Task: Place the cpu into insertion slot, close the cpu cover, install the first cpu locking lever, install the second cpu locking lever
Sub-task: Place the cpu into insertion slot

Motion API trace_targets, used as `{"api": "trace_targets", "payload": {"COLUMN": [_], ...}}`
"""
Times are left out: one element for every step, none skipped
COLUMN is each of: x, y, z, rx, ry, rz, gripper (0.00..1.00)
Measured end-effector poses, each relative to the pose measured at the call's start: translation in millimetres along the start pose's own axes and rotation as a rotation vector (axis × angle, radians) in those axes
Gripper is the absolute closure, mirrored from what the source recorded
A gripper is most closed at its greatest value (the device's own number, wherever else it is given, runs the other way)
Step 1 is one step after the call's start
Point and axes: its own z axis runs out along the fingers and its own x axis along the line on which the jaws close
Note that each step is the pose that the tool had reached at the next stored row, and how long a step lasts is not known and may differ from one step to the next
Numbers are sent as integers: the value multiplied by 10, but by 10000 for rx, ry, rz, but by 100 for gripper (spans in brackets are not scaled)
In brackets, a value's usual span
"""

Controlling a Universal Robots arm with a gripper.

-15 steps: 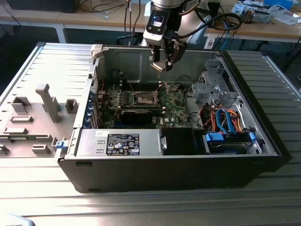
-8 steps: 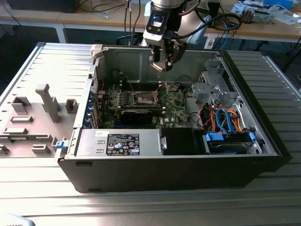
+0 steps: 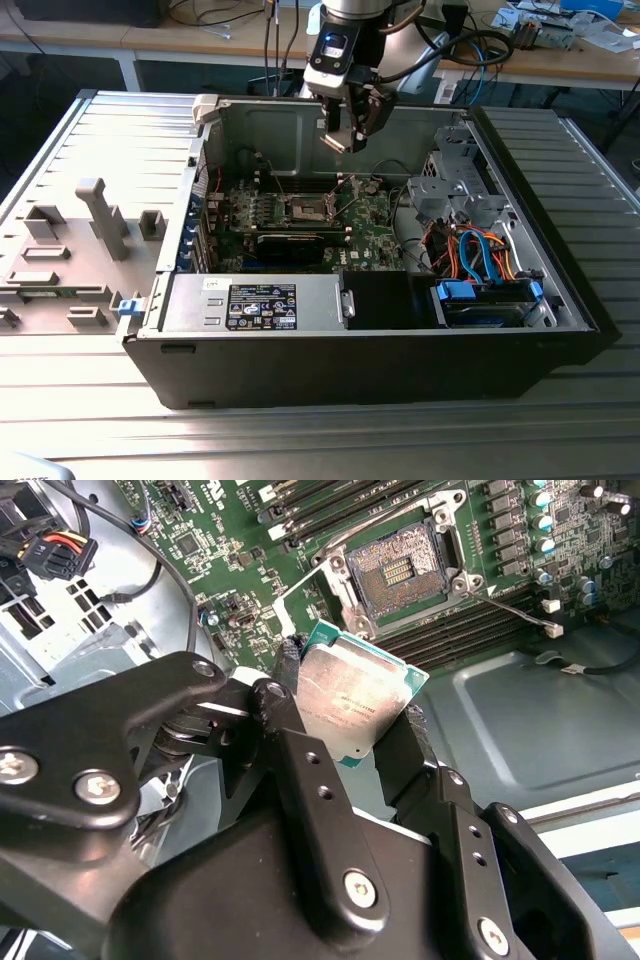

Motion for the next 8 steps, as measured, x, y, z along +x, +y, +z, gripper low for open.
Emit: {"api": "trace_targets", "payload": {"x": [0,0,0,0,0,0,0,0], "y": [-1,-1,-1,-1,-1,-1,-1,-1], "z": [8,8,8,8,8,8,9,9], "rx": [0,0,0,0,0,0,0,0], "ry": [-2,-2,-2,-2,-2,-2,-3,-3], "rz": [28,28,29,30,30,30,31,32], "gripper": [45,45,45,45,45,45,45,45]}}
